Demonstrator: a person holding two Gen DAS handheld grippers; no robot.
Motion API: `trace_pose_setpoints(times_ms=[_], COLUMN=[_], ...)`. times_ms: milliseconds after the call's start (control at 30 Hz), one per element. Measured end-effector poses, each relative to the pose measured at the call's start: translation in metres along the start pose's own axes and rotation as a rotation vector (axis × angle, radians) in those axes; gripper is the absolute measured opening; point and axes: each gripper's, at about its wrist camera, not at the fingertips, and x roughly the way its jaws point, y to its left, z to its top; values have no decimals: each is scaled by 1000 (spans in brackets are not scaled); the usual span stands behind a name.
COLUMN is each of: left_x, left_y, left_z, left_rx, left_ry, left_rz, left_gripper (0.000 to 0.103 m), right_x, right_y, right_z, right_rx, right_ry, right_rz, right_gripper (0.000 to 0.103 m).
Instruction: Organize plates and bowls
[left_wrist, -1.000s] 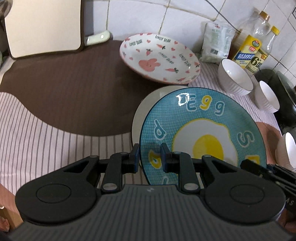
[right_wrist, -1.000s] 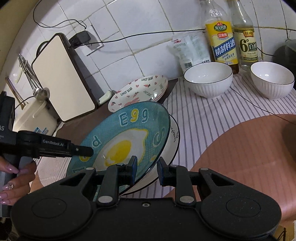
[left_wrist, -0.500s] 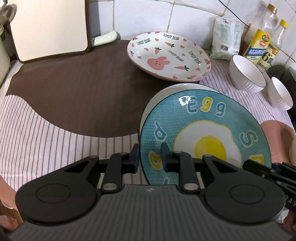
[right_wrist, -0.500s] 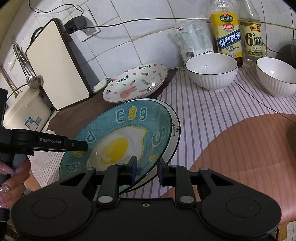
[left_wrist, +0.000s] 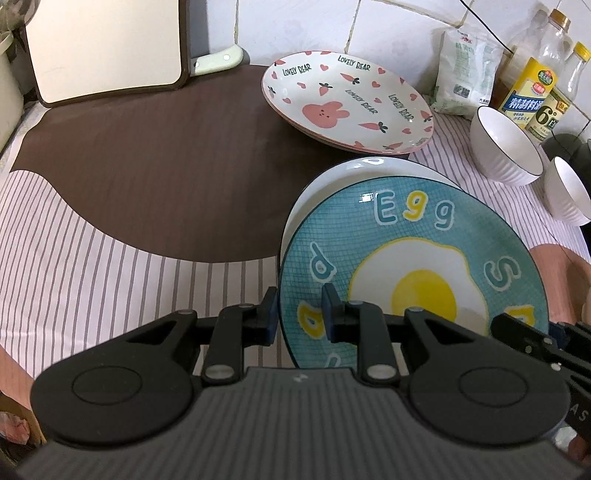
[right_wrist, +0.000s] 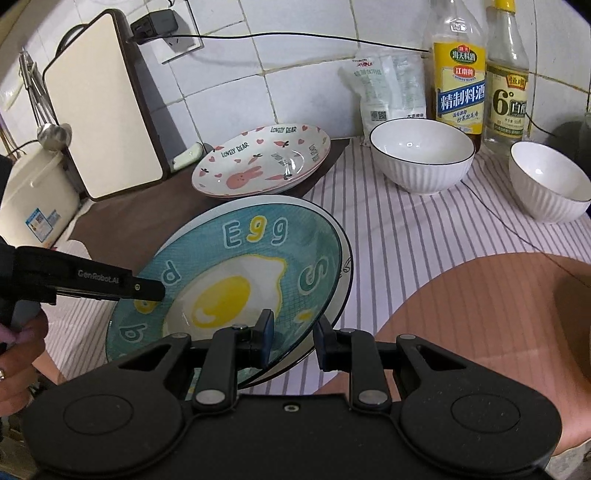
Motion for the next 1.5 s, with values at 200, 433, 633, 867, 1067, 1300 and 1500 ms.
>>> trace_pose_setpoints(times_ms=[200, 433, 633, 867, 1067, 1300, 1500], left_x=[1, 1, 3, 5, -10, -51, -66], left_y=[-3, -7, -9, -10, -2, 12, 26], left_z=[-1, -4, -2, -2, 2, 27, 60], left_rx=[18, 23, 4, 2, -5, -24, -25], left_ry=[-10, -20, -16, -24, -43, -149, -241], left_rz=[25, 48, 67, 77, 32, -53, -95], left_gripper=[23, 23, 23, 23, 23, 23, 35], right_x=[2, 7, 12, 21, -2, -25, -10], right_y=[14, 18, 23, 24, 17, 6, 10], right_z=[2, 2, 1, -5, 1, 33, 64], right_rx=[-74, -119, -176, -252, -222, -120, -90], right_ry=[2, -12, -34, -60, -119, -193, -199], right_rz=[-82, -129, -186, -225, -149, 11, 116], right_gripper=[32, 35, 37, 38, 38, 49, 66])
